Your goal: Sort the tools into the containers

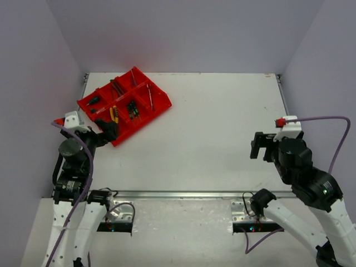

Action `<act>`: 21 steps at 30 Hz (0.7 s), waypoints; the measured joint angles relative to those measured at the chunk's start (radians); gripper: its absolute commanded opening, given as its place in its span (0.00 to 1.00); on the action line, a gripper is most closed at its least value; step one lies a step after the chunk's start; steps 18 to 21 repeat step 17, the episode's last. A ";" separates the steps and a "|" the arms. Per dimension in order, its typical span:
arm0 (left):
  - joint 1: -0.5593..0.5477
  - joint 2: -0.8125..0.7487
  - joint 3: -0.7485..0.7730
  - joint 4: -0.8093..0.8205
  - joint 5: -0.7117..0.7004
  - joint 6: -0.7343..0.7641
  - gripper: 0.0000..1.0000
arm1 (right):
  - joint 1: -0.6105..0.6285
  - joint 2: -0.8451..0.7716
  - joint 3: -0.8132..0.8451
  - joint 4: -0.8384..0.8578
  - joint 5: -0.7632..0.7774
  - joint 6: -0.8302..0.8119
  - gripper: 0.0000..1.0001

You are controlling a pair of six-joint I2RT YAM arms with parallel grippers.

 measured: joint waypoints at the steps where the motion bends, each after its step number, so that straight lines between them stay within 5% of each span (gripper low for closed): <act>1: -0.025 -0.013 -0.007 -0.002 -0.006 0.000 1.00 | 0.000 -0.041 -0.014 -0.016 -0.003 0.003 0.99; 6: -0.083 -0.059 -0.017 -0.005 -0.015 -0.001 1.00 | 0.000 -0.159 -0.070 -0.074 -0.016 0.022 0.99; 21: -0.110 -0.060 -0.025 -0.006 -0.028 -0.002 1.00 | 0.000 -0.187 -0.084 -0.133 0.009 0.044 0.99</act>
